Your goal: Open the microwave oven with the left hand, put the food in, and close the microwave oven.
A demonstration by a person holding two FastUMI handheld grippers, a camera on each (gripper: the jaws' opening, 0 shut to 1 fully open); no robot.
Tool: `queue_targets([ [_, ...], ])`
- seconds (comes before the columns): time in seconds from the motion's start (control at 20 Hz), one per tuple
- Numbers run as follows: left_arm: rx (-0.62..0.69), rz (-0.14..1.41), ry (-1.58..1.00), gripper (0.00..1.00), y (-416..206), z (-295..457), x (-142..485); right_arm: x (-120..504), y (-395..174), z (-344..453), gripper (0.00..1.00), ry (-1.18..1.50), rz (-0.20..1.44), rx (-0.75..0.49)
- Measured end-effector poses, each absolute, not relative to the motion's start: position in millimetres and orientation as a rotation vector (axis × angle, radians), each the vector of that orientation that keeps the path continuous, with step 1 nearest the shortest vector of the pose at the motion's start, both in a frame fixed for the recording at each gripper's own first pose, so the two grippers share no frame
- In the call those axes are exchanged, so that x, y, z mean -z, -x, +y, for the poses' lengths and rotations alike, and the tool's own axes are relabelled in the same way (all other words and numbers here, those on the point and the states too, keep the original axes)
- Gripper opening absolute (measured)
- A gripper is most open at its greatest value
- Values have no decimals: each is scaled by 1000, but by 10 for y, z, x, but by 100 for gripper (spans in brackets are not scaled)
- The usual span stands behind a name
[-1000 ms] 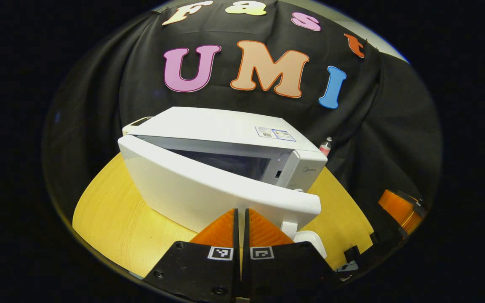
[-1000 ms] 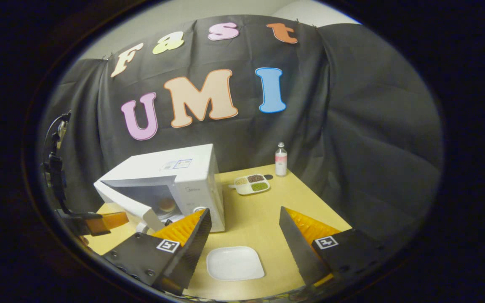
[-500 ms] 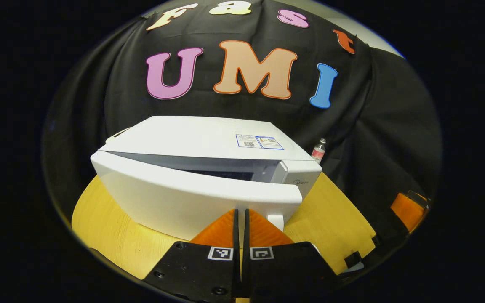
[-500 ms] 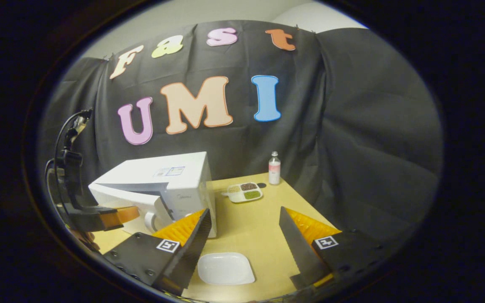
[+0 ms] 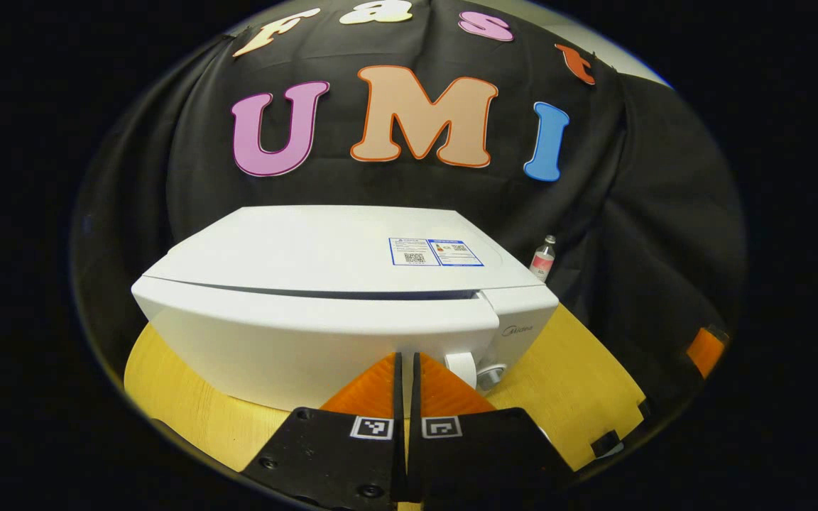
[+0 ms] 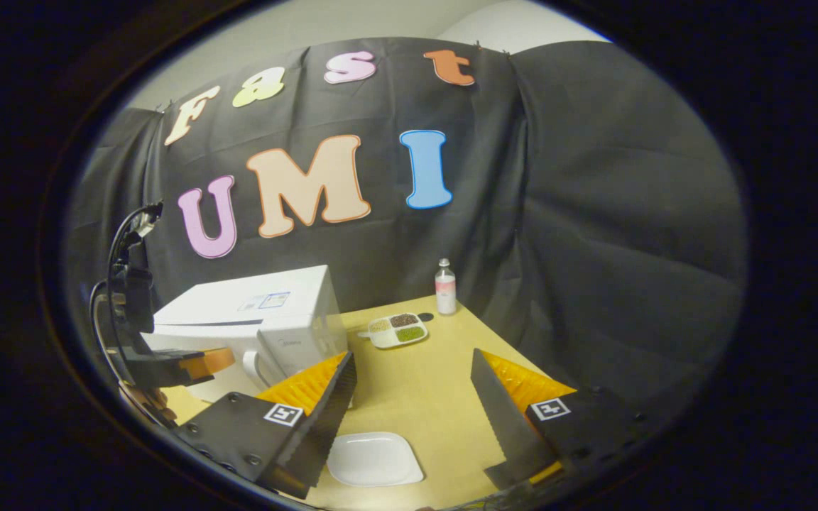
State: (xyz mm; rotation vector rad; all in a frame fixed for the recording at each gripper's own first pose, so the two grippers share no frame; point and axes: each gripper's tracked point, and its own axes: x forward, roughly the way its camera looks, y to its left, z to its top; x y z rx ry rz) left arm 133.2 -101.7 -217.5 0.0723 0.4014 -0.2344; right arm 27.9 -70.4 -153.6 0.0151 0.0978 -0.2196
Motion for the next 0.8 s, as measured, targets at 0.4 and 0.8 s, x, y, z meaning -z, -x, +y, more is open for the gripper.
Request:
queue_targets([
  [0.4, 217, 404, -40, 0, -1392, -1017, 2196, 1517, -405, -794, 92, -14, 91, 238],
  [0.8, 210, 401, -28, 0, -1457, -972, 2152, 1533, -462, -816, 92, -1, 107, 236],
])
